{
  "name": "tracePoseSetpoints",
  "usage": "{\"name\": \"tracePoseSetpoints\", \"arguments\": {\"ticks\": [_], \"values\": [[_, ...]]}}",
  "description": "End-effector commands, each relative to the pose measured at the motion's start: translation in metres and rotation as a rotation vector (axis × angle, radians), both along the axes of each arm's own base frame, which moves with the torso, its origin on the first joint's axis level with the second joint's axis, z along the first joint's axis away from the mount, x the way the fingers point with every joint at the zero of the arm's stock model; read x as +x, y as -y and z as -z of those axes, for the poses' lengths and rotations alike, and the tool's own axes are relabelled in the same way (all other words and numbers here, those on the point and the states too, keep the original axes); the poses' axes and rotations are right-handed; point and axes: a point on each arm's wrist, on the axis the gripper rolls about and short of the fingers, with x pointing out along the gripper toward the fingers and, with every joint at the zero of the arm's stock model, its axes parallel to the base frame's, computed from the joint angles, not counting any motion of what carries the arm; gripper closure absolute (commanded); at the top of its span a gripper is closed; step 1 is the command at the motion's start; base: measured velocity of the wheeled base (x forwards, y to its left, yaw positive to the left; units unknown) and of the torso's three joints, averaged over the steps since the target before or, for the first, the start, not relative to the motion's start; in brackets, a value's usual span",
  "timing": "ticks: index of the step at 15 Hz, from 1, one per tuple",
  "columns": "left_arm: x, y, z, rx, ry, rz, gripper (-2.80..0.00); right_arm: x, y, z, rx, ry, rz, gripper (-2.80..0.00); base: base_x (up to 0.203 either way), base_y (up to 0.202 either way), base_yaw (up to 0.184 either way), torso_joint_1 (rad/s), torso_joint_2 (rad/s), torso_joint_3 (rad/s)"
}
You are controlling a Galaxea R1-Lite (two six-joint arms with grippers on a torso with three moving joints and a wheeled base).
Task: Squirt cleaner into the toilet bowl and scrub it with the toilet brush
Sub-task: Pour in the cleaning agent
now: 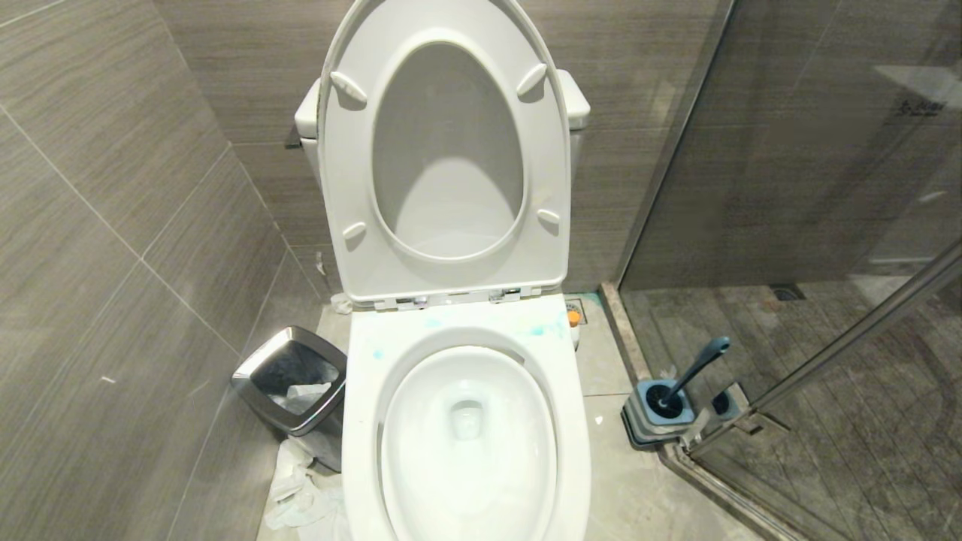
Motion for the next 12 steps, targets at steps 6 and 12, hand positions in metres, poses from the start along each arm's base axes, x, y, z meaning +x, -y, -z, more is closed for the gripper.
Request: {"name": "tracePoseSetpoints", "arguments": {"ticks": [6, 12], "values": [[0.0000, 0.0000, -0.0001, 0.001, 0.001, 0.000, 0.00, 0.0001, 0.0000, -0.0001, 0.000, -0.001, -0.001, 0.00, 0.000, 0.000, 0.000, 0.000, 0.00, 0.000], [0.0002, 0.0000, 0.0000, 0.001, -0.002, 0.000, 0.00, 0.0002, 0.0000, 0.0003, 0.000, -0.002, -0.001, 0.00, 0.000, 0.000, 0.000, 0.000, 0.00, 0.000]]}}
